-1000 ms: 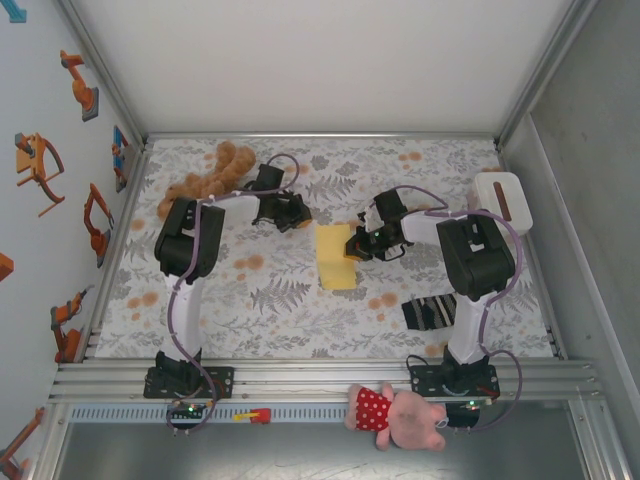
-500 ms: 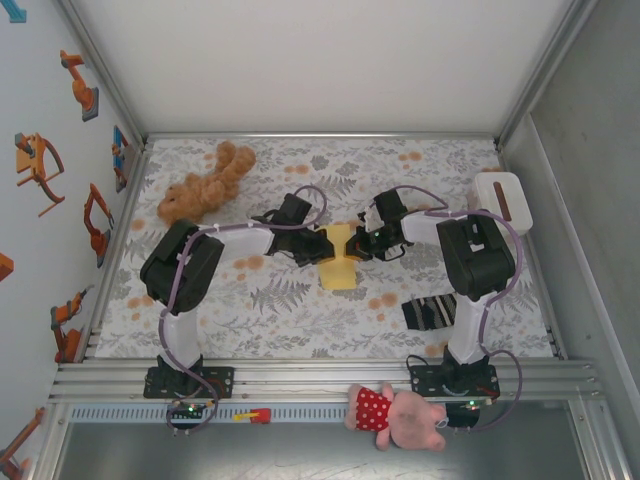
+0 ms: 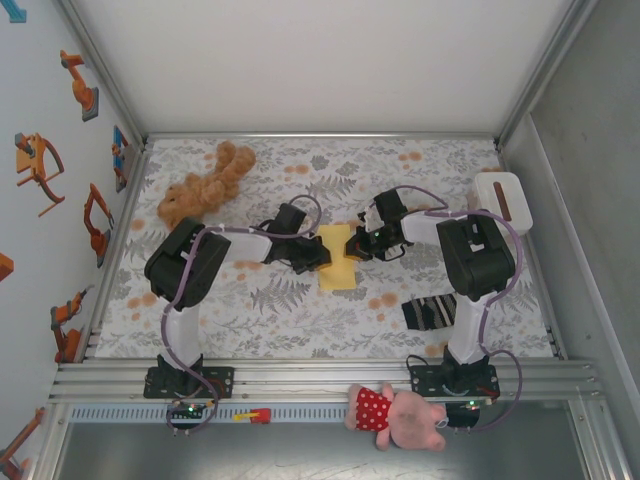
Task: Fold a paper plane with a square sheet of paper (pick it up from the middle)
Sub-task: First fold the square sheet of paper in half at the center of the table.
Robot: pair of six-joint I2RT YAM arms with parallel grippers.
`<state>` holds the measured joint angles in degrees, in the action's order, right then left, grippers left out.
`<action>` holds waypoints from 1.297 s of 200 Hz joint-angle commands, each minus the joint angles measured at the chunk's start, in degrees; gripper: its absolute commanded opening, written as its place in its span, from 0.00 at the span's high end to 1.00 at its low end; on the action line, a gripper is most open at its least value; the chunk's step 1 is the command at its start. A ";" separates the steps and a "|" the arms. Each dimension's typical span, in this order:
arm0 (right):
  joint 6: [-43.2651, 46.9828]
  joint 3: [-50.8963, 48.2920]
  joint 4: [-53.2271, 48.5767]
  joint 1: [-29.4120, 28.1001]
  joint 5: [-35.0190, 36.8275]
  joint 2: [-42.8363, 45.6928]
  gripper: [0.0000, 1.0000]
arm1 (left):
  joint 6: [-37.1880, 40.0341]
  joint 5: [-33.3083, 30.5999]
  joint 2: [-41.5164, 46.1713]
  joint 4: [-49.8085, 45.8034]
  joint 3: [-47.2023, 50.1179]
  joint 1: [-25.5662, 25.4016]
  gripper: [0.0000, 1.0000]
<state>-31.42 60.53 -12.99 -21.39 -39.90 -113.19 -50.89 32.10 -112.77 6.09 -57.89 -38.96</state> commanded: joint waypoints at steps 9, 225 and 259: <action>0.28 -5.18 -11.30 0.98 20.83 -8.27 1.00 | -0.32 -2.56 1.07 -1.42 6.39 1.12 0.93; -0.01 -5.36 -11.40 1.00 21.61 -8.90 1.00 | -1.32 -0.58 4.35 -0.52 11.35 -1.96 0.93; -0.08 -5.43 -11.62 1.04 21.98 -8.78 1.00 | 5.11 -6.42 9.09 -12.84 13.45 -1.34 0.93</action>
<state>-31.42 60.53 -13.02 -21.34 -39.90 -113.23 -51.57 31.42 -105.97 10.79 -47.37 -40.77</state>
